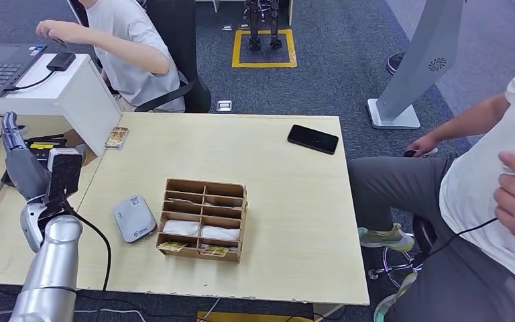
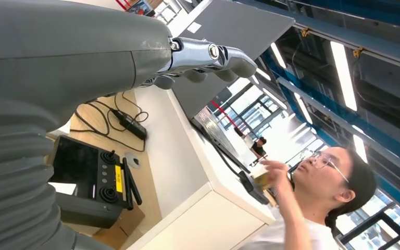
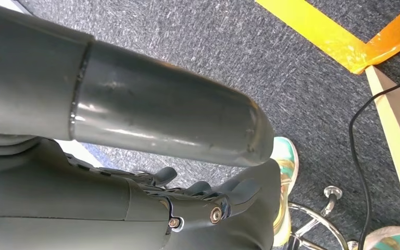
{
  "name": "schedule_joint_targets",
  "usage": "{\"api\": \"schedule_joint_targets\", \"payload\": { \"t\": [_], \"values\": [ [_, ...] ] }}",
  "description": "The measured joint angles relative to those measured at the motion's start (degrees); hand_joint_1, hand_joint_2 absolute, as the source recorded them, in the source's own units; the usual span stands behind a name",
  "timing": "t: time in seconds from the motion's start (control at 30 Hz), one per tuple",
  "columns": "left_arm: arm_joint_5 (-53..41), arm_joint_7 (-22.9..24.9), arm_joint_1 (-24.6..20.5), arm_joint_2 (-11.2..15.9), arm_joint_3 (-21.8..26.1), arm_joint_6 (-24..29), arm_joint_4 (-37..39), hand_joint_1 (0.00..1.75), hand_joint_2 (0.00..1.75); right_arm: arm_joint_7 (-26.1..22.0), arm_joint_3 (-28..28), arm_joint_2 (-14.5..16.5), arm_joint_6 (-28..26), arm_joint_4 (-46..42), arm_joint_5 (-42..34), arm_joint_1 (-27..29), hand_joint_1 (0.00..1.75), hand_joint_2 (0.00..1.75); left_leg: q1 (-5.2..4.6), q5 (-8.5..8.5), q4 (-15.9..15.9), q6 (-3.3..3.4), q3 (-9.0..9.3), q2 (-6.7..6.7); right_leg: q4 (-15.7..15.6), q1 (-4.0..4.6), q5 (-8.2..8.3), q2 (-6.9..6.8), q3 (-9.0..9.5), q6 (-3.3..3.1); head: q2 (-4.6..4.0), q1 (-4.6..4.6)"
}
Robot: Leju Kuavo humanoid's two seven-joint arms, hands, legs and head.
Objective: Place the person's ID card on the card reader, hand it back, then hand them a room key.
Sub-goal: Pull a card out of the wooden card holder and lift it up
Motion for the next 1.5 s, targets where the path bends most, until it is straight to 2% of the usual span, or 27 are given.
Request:
{"api": "schedule_joint_targets", "payload": {
  "t": [0.3, 0.37, 0.43, 0.53, 0.63, 0.77, 0.83, 0.93, 1.13, 1.5],
  "values": [
    [-0.3, -0.4, 2.0, 0.8, -1.3, -2.0, -2.2, 0.0, 1.75, -0.4, 0.0, 0.0, -0.3, 0.0, -0.6, 0.0, 0.0, 0.0, 0.0, 0.0, 0.0, 0.0, 0.0, 0.0, 0.0, 0.0, 0.01, 0.0, 0.0, 0.0, 0.0, 0.0],
    [0.0, -0.9, 3.0, 1.2, -2.2, -5.9, -3.3, 0.0, 1.75, -0.4, 0.0, -0.1, -0.5, 0.0, -1.0, 0.1, 0.0, 0.0, 0.0, 0.0, 0.0, 0.0, 0.01, 0.02, 0.0, 0.0, 0.01, 0.01, 0.0, 0.0, 0.0, -0.01],
    [-0.2, -2.1, 5.3, 1.9, -4.3, -12.0, -5.8, 0.0, 1.75, -0.5, -0.1, -0.2, -0.7, 0.0, -1.6, 0.4, 0.0, 0.0, -0.01, -0.01, 0.0, 0.0, 0.01, 0.04, 0.0, 0.0, 0.0, 0.03, -0.02, 0.0, 0.0, -0.01],
    [-5.1, -3.5, 10.4, 2.7, -10.7, -17.2, -11.5, 0.0, 1.75, -0.5, -0.2, -0.6, -0.7, 0.0, -2.4, 1.2, 0.0, 0.0, -0.05, -0.05, 0.0, 0.02, -0.05, 0.02, 0.0, 0.0, -0.04, 0.01, -0.07, 0.06, 0.0, 0.0],
    [-14.6, -1.8, 13.8, 3.7, -19.5, -16.7, -15.8, 0.0, 1.75, -0.8, -0.4, -1.0, -0.7, 0.0, -2.7, 1.7, 0.0, 0.0, -0.07, -0.08, 0.0, 0.05, -0.14, 0.01, 0.0, -0.01, -0.05, 0.01, -0.13, 0.08, 0.0, 0.01],
    [-28.5, 4.0, 14.4, 5.4, -31.5, -12.5, -17.0, 0.0, 1.75, -1.2, -0.4, -1.1, -0.6, 0.0, -2.5, 1.4, 0.0, 0.0, -0.09, -0.09, 0.0, 0.08, -0.15, 0.02, -0.1, -0.03, -0.04, 0.0, -0.14, 0.08, 0.0, 0.0],
    [-30.7, 5.6, 14.3, 6.2, -35.7, -11.3, -17.0, 0.0, 1.75, -1.3, -0.4, -1.1, -0.5, 0.0, -2.4, 1.3, 0.0, 0.0, -0.08, -0.08, 0.0, 0.07, -0.13, 0.04, -0.1, -0.03, -0.02, 0.01, -0.14, 0.08, 0.0, -0.01],
    [-31.3, 6.0, 14.2, 7.0, -39.4, -11.0, -17.0, 0.0, 1.75, -1.3, -0.4, -1.1, -0.5, -0.1, -2.4, 1.2, 0.0, 0.0, -0.04, -0.05, 0.0, 0.04, -0.13, 0.03, 0.0, -0.02, -0.01, 0.01, -0.14, 0.06, 0.0, -0.01],
    [-31.4, 6.2, 13.9, 8.1, -42.1, -10.9, -17.0, 0.0, 1.75, -1.4, -0.4, -1.1, -0.5, -0.1, -2.4, 1.2, 0.0, 0.0, -0.02, -0.04, 0.0, 0.02, -0.13, 0.01, 0.0, -0.01, -0.02, 0.01, -0.15, 0.06, 0.0, -0.01],
    [-31.4, 6.2, 13.6, 8.7, -42.9, -10.8, -17.0, 0.0, 1.75, -1.4, -0.4, -1.1, -0.5, -0.1, -2.4, 1.1, 0.0, 0.0, -0.05, -0.04, 0.0, 0.03, -0.15, 0.01, 0.0, -0.01, -0.02, 0.01, -0.14, 0.06, 0.0, 0.0]
  ]
}}
